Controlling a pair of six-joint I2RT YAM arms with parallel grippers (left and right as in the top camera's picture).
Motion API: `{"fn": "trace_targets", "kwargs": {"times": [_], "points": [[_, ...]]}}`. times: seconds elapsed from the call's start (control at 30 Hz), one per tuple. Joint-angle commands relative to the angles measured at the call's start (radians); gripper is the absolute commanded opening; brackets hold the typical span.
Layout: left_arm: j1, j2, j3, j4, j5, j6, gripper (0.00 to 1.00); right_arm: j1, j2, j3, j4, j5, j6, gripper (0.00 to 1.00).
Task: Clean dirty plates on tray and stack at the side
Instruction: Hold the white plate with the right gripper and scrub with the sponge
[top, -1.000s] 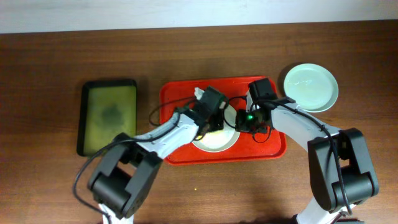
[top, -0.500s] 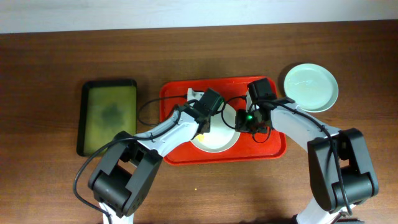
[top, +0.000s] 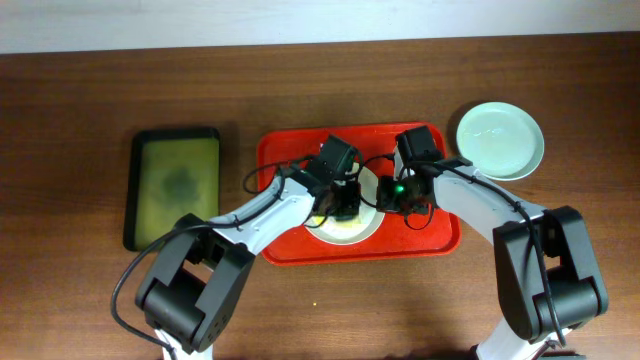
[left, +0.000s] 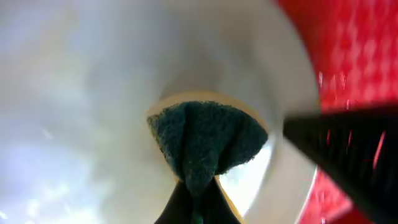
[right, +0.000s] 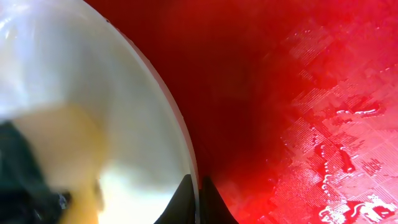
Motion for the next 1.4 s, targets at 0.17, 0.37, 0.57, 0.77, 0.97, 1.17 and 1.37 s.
{"fn": "trace_targets", "kwargs": {"times": [0.17,0.37,0.57,0.77,0.97,1.17,1.37], "points": [[-0.002,-0.031,0.0,-0.208,-0.465,0.069,0.0,0.002,-0.008,0.0,-0.019,0.061,-0.01,0.04],[-0.002,-0.033,0.023,-0.236,-0.689,0.069,0.0,0.002,-0.008,0.0,-0.019,0.061,-0.01,0.04],[-0.002,-0.035,0.095,-0.16,-0.361,0.069,0.0,0.002,-0.008,0.0,-0.018,0.061,-0.01,0.04],[-0.011,-0.031,0.06,-0.02,-0.053,0.065,0.0,0.002,-0.008,0.0,-0.019,0.061,-0.01,0.04],[-0.011,0.015,0.021,-0.023,-0.161,0.066,0.0,0.002,-0.008,0.0,-0.019,0.061,-0.01,0.04],[-0.009,0.094,-0.01,-0.078,-0.534,0.069,0.0,0.002,-0.008,0.0,-0.019,0.061,-0.01,0.04],[-0.009,0.093,-0.008,-0.134,-0.851,0.069,0.0,0.002,-0.008,0.0,-0.018,0.062,-0.01,0.04]]}}
